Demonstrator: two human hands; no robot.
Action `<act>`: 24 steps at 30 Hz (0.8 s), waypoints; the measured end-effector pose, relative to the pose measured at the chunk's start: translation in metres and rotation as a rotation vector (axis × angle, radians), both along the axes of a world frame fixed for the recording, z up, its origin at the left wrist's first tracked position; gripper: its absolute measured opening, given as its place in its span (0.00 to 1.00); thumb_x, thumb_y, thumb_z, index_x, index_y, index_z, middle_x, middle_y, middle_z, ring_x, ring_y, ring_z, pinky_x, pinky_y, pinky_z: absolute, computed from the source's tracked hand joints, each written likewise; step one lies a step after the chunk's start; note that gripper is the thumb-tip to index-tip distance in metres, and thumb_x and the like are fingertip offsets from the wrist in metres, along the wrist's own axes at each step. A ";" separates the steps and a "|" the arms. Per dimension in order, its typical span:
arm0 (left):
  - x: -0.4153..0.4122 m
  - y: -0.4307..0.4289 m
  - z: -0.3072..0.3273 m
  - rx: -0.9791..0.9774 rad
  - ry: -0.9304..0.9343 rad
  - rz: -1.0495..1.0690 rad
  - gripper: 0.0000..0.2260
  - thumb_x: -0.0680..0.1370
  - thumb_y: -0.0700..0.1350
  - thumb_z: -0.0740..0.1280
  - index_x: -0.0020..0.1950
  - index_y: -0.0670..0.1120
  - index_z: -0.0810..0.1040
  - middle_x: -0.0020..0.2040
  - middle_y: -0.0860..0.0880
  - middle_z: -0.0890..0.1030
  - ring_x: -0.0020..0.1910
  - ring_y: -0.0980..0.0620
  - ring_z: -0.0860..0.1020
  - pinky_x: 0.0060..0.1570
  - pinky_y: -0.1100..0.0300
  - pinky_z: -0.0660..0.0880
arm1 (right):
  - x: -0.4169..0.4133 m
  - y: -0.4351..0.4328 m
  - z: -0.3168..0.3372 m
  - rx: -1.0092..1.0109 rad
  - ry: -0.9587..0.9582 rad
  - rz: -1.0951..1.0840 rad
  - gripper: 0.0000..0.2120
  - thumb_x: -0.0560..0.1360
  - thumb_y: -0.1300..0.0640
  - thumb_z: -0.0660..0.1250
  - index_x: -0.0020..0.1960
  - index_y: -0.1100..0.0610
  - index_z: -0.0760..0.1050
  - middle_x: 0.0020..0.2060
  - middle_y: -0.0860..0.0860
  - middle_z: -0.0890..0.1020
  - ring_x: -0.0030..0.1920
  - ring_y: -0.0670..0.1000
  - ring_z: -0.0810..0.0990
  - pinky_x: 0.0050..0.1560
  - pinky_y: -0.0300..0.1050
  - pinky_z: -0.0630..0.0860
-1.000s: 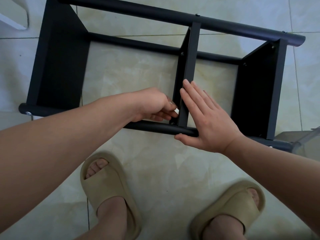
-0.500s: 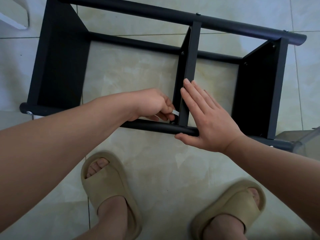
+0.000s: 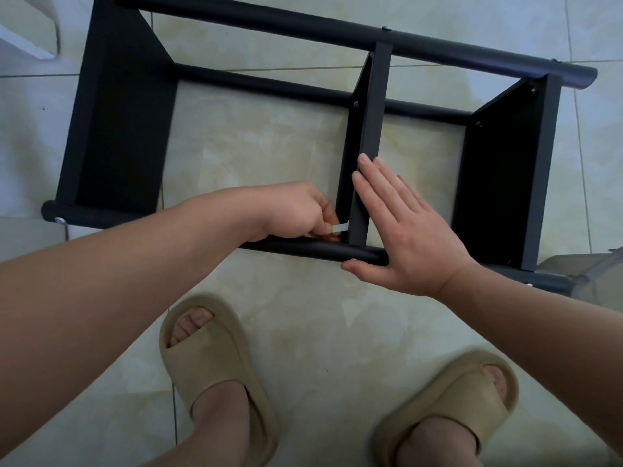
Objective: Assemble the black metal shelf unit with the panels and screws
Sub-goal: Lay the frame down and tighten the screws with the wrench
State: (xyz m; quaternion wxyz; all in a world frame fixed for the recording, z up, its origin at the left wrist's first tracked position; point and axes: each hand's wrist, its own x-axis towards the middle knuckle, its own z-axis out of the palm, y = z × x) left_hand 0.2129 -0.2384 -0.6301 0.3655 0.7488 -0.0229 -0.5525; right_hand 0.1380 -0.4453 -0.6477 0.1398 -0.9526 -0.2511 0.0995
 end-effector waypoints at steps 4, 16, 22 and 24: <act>-0.002 -0.001 -0.001 0.023 -0.019 -0.048 0.06 0.79 0.40 0.68 0.44 0.48 0.82 0.37 0.51 0.81 0.36 0.53 0.77 0.38 0.61 0.71 | -0.001 0.000 -0.001 0.007 -0.009 0.000 0.49 0.76 0.31 0.61 0.81 0.65 0.52 0.82 0.58 0.51 0.82 0.57 0.48 0.78 0.62 0.58; 0.014 0.006 -0.001 -0.033 -0.433 -0.238 0.06 0.77 0.44 0.71 0.45 0.56 0.81 0.38 0.61 0.81 0.39 0.67 0.78 0.38 0.76 0.70 | -0.001 -0.001 -0.002 0.024 -0.029 -0.002 0.48 0.77 0.31 0.61 0.81 0.65 0.52 0.82 0.59 0.51 0.82 0.58 0.48 0.78 0.62 0.59; 0.006 -0.005 -0.005 -0.107 0.050 0.184 0.05 0.81 0.42 0.67 0.47 0.49 0.81 0.42 0.52 0.84 0.45 0.56 0.82 0.45 0.62 0.80 | -0.001 -0.001 -0.002 0.025 -0.028 -0.002 0.48 0.76 0.31 0.62 0.81 0.65 0.53 0.82 0.59 0.52 0.82 0.58 0.49 0.77 0.62 0.59; 0.004 -0.007 -0.005 -0.130 0.155 0.319 0.04 0.81 0.43 0.67 0.48 0.45 0.80 0.39 0.52 0.84 0.42 0.55 0.84 0.40 0.63 0.80 | -0.001 -0.001 -0.003 0.028 -0.029 -0.001 0.48 0.76 0.31 0.62 0.81 0.65 0.53 0.82 0.59 0.52 0.82 0.58 0.48 0.77 0.62 0.59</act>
